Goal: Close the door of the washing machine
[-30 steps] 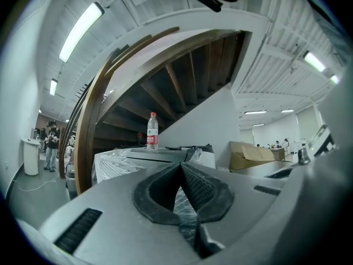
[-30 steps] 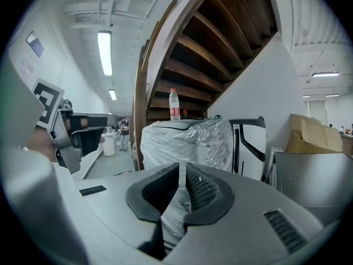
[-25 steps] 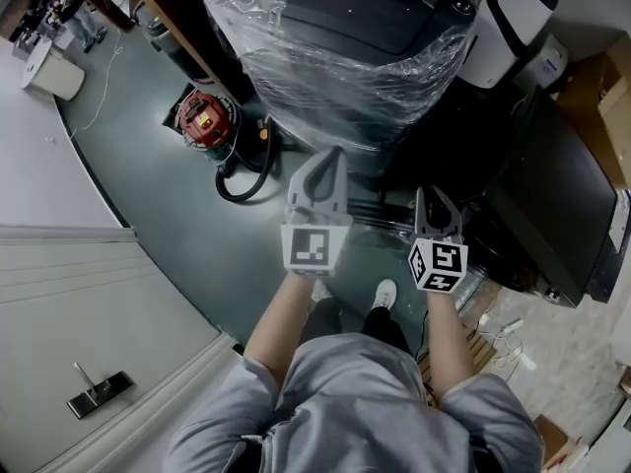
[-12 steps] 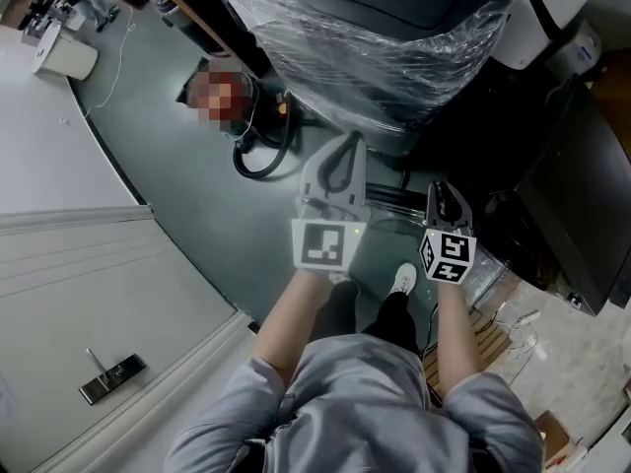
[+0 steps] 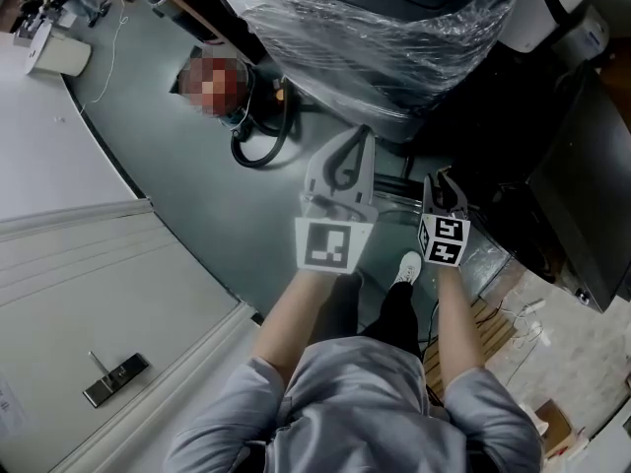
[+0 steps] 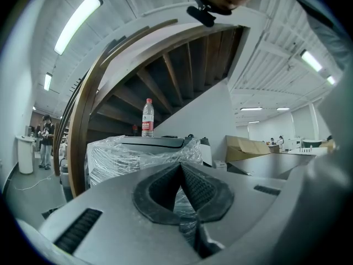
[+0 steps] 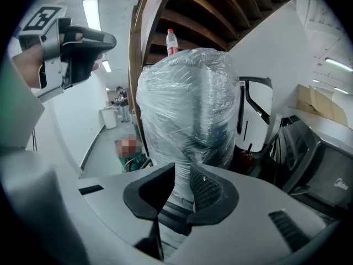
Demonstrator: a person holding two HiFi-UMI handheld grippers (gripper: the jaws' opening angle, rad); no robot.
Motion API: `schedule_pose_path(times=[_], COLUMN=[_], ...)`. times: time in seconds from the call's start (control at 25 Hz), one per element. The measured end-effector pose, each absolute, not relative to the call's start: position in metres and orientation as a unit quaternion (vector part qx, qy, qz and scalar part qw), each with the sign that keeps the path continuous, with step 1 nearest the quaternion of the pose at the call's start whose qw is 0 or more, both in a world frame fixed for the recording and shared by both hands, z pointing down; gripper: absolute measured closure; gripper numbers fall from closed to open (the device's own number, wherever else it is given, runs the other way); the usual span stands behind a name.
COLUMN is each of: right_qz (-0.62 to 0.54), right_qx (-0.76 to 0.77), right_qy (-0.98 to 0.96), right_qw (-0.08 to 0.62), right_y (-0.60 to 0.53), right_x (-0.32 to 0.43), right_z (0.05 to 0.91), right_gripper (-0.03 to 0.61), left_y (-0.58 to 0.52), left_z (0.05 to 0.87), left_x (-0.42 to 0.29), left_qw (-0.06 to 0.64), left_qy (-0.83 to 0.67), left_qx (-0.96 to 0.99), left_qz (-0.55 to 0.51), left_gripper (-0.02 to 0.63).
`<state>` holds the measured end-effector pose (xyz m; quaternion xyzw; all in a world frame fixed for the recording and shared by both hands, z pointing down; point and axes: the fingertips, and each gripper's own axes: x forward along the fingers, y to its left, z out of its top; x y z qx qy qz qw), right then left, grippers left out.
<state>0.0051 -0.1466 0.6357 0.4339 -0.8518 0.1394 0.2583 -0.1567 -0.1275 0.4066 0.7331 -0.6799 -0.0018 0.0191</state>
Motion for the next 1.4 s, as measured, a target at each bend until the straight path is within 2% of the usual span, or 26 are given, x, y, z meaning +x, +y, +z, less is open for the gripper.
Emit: schedule_pose_path(times=[0.48,1.4], right_qz=[0.172,0.207], right_qx=[0.415,0.411], right_qy=[-0.829,-0.817], right_qw=[0.334,0.347], right_y=[-0.141,-0.091], right_x=[0.005,0.018], right_z=[0.723,0.731], right_gripper=[0.518,0.518], left_y=[-0.126,-0.105], left_z=[0.427,0.429], left_x=[-0.161,-0.150], left_qw=[0.031,0.035], left_qy=[-0.681,-0.684], left_qx=[0.731,0.729], left_qz=[0.000,-0.006], left_gripper=[0.615,0.615])
